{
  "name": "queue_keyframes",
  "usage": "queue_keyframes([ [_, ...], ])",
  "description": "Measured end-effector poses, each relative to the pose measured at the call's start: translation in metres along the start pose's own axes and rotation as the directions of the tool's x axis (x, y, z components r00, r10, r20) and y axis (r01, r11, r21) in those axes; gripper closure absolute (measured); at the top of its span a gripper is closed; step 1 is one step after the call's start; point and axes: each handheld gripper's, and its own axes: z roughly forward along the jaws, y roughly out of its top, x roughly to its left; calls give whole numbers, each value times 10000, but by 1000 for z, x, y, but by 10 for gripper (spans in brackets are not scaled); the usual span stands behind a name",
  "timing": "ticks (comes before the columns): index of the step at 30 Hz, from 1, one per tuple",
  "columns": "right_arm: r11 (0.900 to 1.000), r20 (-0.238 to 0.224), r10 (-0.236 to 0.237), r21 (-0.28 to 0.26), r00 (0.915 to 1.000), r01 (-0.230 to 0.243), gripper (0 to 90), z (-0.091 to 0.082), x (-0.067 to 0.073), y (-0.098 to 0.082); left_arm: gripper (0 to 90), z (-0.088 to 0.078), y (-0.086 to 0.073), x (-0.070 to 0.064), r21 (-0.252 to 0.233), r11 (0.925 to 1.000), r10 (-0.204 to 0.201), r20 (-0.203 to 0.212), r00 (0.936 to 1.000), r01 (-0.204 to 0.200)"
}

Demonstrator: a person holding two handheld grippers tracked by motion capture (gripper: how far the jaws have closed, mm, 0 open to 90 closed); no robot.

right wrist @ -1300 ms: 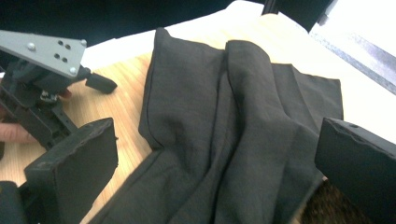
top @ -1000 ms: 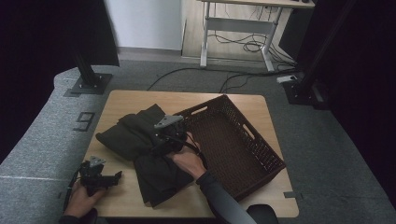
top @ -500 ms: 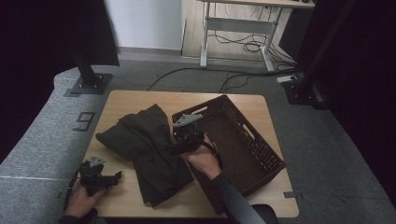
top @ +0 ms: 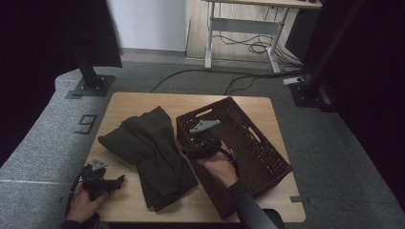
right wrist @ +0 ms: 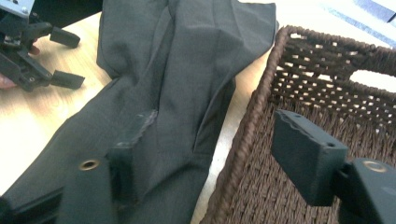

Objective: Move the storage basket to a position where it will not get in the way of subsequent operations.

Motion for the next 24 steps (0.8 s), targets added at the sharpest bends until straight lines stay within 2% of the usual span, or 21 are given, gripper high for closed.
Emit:
queue_keyframes([
  [11, 9986, -109, 235, 483, 9997, -229, 490, -3, -5, -19, 0, 0, 0, 0, -1, 10000, -14, -3, 10000, 14],
  [15, 9974, -317, 304, 661, 9990, -282, 570, -6, -7, -27, 0, 0, 0, 0, 5, 10000, -12, -4, 10000, 12],
  [24, 9941, -495, 539, 966, 9973, -489, 688, -10, -9, -39, 0, 0, 0, 0, 0, 10000, -17, -6, 10000, 17],
])
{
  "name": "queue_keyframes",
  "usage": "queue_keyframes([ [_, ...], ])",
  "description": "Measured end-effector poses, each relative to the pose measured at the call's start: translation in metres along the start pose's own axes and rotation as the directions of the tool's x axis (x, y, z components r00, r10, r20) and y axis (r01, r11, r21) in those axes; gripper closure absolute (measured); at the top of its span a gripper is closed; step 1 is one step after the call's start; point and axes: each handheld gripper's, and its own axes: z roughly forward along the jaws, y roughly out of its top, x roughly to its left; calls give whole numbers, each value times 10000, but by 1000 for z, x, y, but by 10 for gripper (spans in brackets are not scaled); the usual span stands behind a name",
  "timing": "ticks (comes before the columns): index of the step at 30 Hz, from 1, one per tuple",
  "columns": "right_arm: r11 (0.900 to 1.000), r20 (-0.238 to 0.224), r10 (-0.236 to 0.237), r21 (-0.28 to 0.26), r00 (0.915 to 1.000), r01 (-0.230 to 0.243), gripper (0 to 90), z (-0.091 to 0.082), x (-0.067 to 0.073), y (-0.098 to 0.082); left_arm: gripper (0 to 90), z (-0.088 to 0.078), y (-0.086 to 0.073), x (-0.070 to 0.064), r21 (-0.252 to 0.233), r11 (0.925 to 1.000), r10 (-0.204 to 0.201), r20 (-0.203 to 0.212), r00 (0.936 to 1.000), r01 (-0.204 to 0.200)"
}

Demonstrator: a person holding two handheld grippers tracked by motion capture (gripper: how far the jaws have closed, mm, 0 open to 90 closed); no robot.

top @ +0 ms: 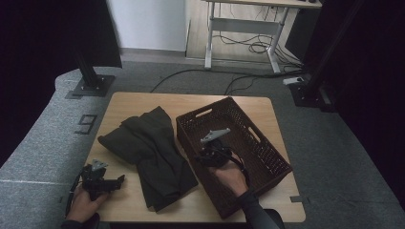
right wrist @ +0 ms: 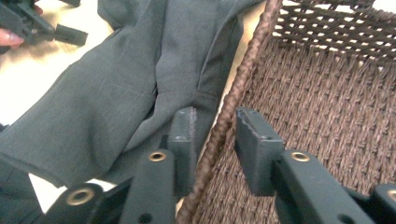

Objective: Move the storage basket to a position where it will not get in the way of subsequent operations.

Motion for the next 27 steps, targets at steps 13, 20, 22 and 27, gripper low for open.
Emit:
queue_keyframes([
  [13, 9997, 8, -79, 236, 10000, 79, 769, 0, 0, -6, 0, 0, 0, 0, 2, 10000, 2, -2, 10000, -2],
  [20, 9996, 157, -23, 270, 9999, 19, 785, -4, -9, -9, 0, 0, 0, 0, 1, 10000, 2, -2, 10000, -2],
  [22, 9996, 199, 14, 289, 9998, -20, 787, -5, -10, -9, 0, 0, 0, 0, 2, 10000, 3, 0, 10000, -3],
  [27, 9993, 363, 29, 359, 9993, -42, 796, -8, -19, -11, 0, 0, 0, 0, 2, 10000, -1, -1, 10000, 1],
])
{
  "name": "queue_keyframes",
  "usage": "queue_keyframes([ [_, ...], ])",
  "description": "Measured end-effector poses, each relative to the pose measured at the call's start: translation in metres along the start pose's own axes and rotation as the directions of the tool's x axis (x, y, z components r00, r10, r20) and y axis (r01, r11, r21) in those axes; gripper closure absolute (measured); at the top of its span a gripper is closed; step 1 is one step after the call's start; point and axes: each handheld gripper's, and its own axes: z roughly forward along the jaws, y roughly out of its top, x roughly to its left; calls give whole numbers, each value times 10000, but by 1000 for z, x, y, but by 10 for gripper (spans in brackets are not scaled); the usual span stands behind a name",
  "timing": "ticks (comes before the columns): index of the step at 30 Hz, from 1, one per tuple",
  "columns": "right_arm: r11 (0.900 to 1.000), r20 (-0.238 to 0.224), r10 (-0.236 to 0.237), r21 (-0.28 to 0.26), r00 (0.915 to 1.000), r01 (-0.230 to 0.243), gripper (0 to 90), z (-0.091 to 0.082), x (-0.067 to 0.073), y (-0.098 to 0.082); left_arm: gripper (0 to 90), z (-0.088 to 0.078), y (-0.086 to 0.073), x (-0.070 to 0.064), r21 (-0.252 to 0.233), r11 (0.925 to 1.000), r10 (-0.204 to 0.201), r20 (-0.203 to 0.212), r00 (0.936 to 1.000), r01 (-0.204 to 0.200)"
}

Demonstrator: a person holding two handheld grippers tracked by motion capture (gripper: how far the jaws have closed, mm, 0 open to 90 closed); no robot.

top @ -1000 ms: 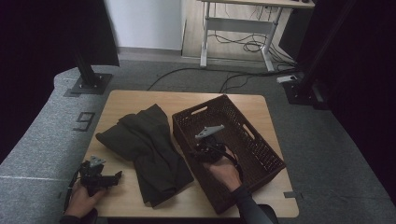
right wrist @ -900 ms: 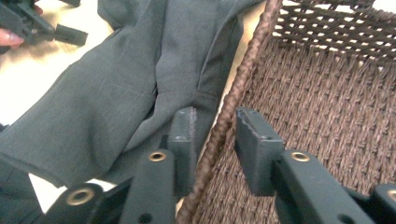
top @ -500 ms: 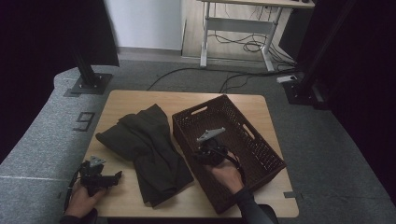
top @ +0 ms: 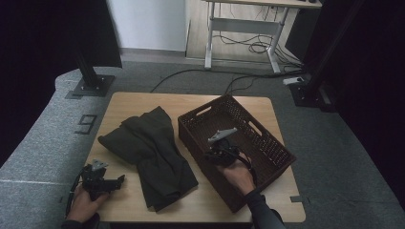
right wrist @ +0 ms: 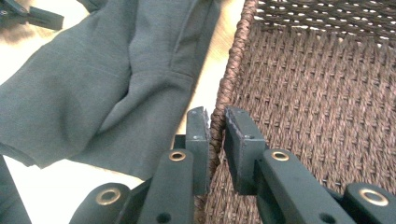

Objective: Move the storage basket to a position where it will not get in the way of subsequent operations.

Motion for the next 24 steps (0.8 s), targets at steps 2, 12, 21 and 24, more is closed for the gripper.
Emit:
queue_keyframes([
  [2, 10000, 53, 31, 21, 10000, -31, 799, -1, -3, -1, 0, 0, 0, 0, 3, 10000, 0, 1, 10000, 0],
  [12, 9998, 446, 183, 81, 9988, -187, 811, -6, -22, -4, 0, 0, 0, 0, 4, 10000, 1, 0, 10000, -1],
  [21, 9991, 771, 413, 76, 9962, -420, 814, -9, -42, -6, 0, 0, 0, 0, -11, 10000, -15, -2, 10000, 15],
  [24, 9983, 911, 574, 67, 9942, -582, 805, -10, -48, -8, 0, 0, 0, 0, -13, 10000, -11, 2, 10000, 11],
])
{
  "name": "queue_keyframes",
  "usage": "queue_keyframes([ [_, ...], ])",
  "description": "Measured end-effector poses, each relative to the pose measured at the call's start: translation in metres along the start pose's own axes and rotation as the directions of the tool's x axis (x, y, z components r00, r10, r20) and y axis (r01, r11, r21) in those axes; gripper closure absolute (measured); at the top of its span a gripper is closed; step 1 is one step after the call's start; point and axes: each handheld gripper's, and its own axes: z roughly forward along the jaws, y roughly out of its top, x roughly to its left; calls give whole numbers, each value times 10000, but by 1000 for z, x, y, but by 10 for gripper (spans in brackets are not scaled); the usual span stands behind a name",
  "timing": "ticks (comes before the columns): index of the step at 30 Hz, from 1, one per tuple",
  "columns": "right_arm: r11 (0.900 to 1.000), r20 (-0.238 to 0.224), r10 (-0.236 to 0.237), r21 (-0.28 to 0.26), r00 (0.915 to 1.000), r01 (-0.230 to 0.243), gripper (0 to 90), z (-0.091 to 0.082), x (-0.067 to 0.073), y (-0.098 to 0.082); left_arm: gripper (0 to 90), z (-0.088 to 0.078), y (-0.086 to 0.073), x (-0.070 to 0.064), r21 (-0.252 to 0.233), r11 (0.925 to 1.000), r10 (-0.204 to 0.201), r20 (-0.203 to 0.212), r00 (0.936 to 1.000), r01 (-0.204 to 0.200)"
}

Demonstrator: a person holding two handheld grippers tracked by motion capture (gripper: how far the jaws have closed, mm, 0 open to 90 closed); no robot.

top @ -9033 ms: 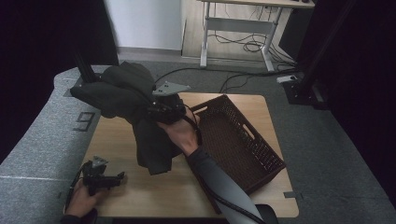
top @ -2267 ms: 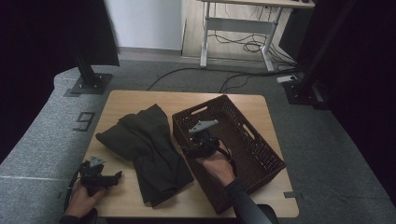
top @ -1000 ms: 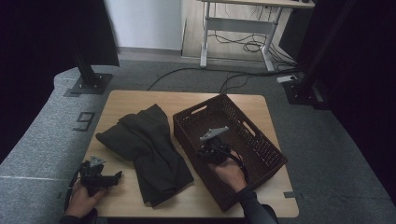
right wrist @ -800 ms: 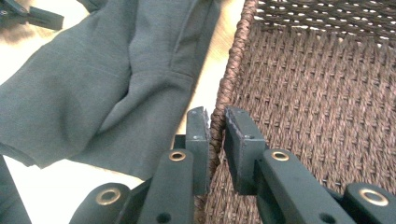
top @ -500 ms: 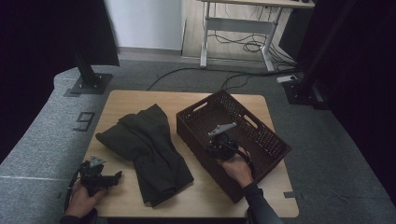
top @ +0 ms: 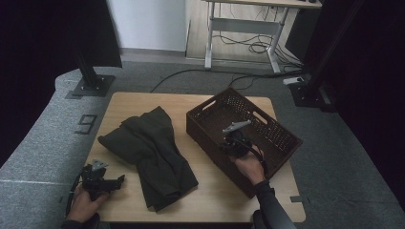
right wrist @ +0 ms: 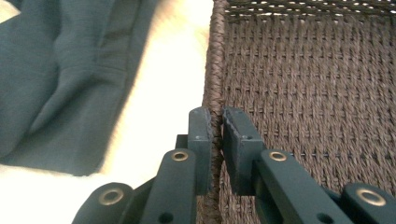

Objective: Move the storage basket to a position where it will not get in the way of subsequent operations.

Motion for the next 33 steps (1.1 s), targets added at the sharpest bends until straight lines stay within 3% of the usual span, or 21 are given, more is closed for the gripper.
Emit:
queue_keyframes([
  [13, 9983, 446, 568, 87, 9974, -572, 687, -8, -24, -13, 0, 0, 0, 0, 6, 10000, 6, 1, 10000, -6],
  [19, 9976, 511, 665, 172, 9965, -675, 677, -18, -24, -24, 0, 0, 0, 0, 7, 10000, -1, -4, 10000, 1],
  [33, 9949, 594, 852, 493, 9946, -882, 678, -58, -24, -62, 0, 0, 0, 0, 10, 10000, 6, -2, 10000, -6],
])
